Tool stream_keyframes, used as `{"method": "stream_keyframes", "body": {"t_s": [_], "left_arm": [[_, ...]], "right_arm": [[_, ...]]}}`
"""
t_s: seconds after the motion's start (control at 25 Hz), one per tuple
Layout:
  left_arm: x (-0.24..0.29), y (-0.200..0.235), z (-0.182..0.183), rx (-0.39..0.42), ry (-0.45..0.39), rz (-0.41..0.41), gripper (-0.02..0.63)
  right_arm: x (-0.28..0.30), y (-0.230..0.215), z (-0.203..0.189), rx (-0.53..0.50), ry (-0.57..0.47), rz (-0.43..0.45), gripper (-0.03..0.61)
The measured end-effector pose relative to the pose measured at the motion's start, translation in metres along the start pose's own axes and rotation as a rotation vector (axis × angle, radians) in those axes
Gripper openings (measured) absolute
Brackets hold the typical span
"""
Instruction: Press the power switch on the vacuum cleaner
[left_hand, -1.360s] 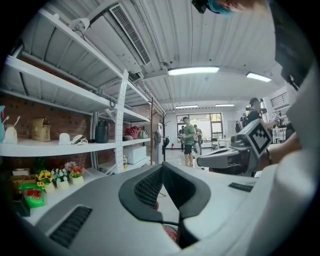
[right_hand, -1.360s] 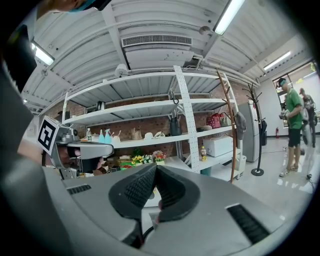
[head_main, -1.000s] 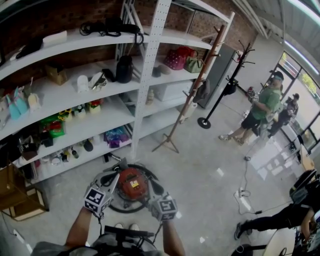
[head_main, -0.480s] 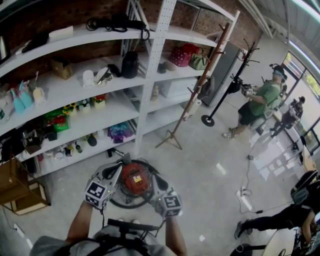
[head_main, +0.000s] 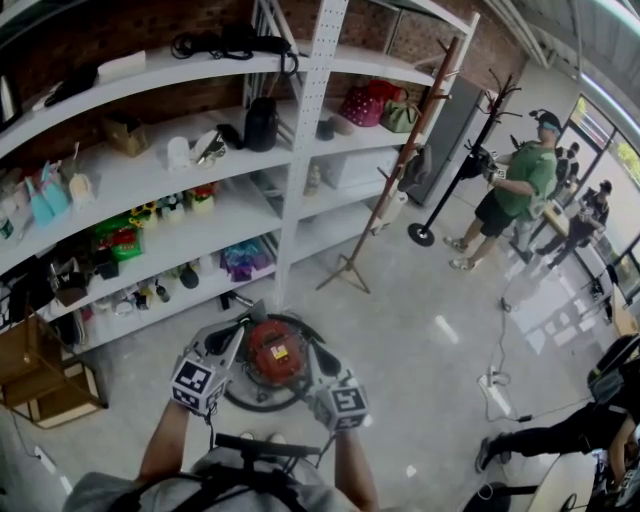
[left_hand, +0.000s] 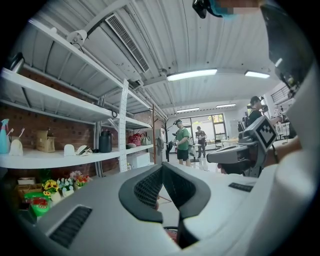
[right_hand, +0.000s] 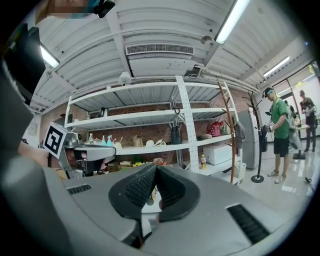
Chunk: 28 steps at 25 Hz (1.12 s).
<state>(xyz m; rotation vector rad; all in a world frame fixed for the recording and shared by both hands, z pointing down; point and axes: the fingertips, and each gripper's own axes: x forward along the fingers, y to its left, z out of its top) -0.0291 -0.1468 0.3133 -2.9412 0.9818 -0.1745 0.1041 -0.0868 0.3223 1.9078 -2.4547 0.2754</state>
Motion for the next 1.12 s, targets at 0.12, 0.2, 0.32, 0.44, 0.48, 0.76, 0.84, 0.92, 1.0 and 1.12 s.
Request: {"method": "stream_keyframes", "body": {"t_s": [0.12, 0.2, 0.32, 0.44, 0.48, 0.76, 0.84, 0.92, 1.0, 1.12], "left_arm": [[-0.0004, -0.0017, -0.0007, 0.001, 0.006, 0.004, 0.009], [0.0006, -0.0048, -0.0044, 0.003, 0.008, -0.001, 0.009], [0.0030, -0.0089, -0.0031, 0.003, 0.000, -0.006, 0.009], [0.0026, -0.0087, -0.0006, 0.000, 0.001, 0.000, 0.009], [0.0023, -0.0083, -0.0009, 0.001, 0.002, 0.001, 0.009], [0.0035, -0.0080, -0.0012, 0.002, 0.000, -0.004, 0.009], [0.0038, -0.0090, -0.0038, 0.005, 0.003, -0.011, 0.009], [0.0036, -0.0094, 0.0001, 0.002, 0.000, -0.005, 0.009], [0.0034, -0.0098, 0.0023, 0.000, -0.002, -0.002, 0.008], [0.0038, -0.0096, -0.0031, 0.003, 0.005, -0.008, 0.009]], "right_arm": [[-0.0005, 0.0023, -0.0015, 0.003, 0.000, 0.016, 0.011], [-0.0021, 0.0023, -0.0029, -0.001, 0.005, 0.017, 0.011], [-0.0035, 0.0014, -0.0049, -0.011, 0.013, 0.017, 0.011], [-0.0038, 0.0042, -0.0058, -0.010, 0.014, 0.022, 0.011], [-0.0038, 0.0046, -0.0064, -0.009, 0.011, 0.023, 0.011], [-0.0031, 0.0033, -0.0062, -0.042, 0.002, 0.026, 0.011], [-0.0031, 0.0030, -0.0083, -0.034, 0.008, 0.026, 0.011], [-0.0034, 0.0076, -0.0047, -0.031, 0.019, 0.036, 0.011], [-0.0031, 0.0092, -0.0038, -0.032, 0.018, 0.040, 0.011], [-0.0015, 0.0061, -0.0079, -0.038, 0.005, 0.036, 0.011]]}}
